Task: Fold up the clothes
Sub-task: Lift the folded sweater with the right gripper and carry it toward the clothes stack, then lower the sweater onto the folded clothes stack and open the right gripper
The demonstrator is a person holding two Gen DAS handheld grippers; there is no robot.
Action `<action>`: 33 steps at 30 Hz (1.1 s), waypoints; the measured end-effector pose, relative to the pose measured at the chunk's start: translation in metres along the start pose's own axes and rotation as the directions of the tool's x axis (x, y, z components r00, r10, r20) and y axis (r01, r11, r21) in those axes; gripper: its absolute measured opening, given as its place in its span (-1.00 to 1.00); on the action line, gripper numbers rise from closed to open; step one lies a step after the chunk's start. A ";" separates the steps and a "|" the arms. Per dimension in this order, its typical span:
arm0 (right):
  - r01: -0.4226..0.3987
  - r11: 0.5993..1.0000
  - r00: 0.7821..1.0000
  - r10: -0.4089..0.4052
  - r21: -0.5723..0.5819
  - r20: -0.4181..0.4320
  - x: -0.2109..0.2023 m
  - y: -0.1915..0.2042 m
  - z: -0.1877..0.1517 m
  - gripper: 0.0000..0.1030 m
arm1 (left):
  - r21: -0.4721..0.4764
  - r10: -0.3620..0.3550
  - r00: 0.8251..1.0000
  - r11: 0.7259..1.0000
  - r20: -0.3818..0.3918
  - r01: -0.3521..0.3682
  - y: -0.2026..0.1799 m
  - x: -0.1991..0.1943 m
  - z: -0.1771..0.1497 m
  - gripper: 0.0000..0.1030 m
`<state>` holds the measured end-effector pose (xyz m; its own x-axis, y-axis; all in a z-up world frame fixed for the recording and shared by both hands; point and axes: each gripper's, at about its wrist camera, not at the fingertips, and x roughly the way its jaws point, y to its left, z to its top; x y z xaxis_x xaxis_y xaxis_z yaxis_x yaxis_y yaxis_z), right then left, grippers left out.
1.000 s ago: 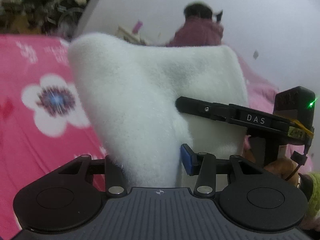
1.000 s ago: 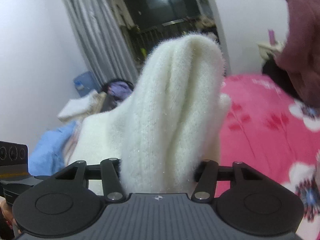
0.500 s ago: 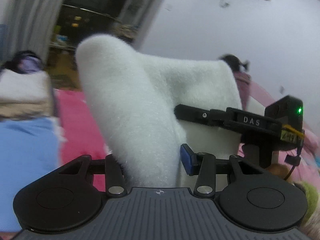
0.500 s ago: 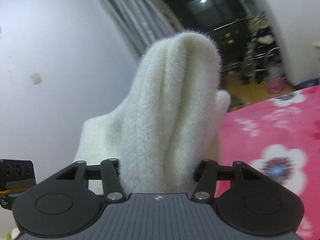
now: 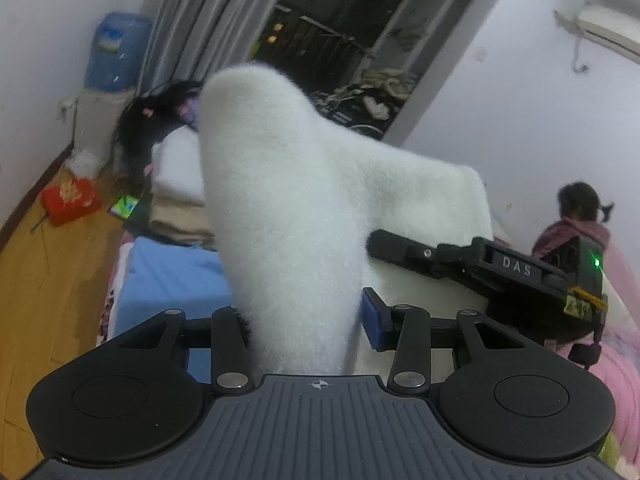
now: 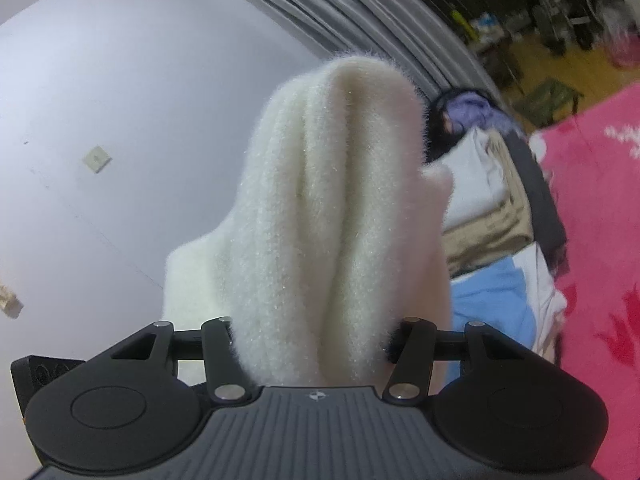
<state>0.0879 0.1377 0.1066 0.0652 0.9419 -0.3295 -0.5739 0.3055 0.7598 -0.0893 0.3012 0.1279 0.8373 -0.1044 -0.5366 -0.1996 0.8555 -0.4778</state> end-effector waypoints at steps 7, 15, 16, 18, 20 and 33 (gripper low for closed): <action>0.039 0.998 0.996 -0.035 0.049 -0.080 0.052 -0.055 -0.004 0.22 | -0.066 0.031 0.999 0.997 -0.031 -0.033 0.057 0.048 0.003 -0.03; 0.033 0.982 0.998 -0.023 0.183 -0.060 0.066 -0.149 -0.032 0.55 | -0.289 -0.044 0.999 0.956 0.009 0.045 0.127 0.076 -0.020 0.15; 0.030 0.983 0.999 -0.024 0.182 -0.039 0.059 -0.150 -0.032 0.55 | -0.265 -0.045 0.999 0.963 0.007 0.046 0.124 0.076 -0.018 0.19; 0.014 0.981 1.000 -0.017 0.195 0.012 0.042 -0.151 -0.028 0.58 | -0.238 -0.023 1.000 0.971 0.004 0.023 0.116 0.067 -0.016 0.19; -0.014 0.980 0.997 -0.002 0.199 0.081 0.020 -0.149 -0.019 0.58 | -0.248 -0.002 1.000 0.969 0.017 0.006 0.114 0.050 -0.013 0.19; 0.038 0.902 0.993 0.013 -0.431 0.114 -0.043 -0.022 -0.080 -0.34 | 0.304 0.010 0.998 0.952 0.055 -0.027 0.016 -0.021 -0.038 0.13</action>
<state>0.0324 0.0790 0.0591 0.1510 0.9555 -0.2536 -0.8667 0.2513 0.4308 -0.1288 0.2982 0.1051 0.8620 -0.0675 -0.5023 -0.0575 0.9717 -0.2292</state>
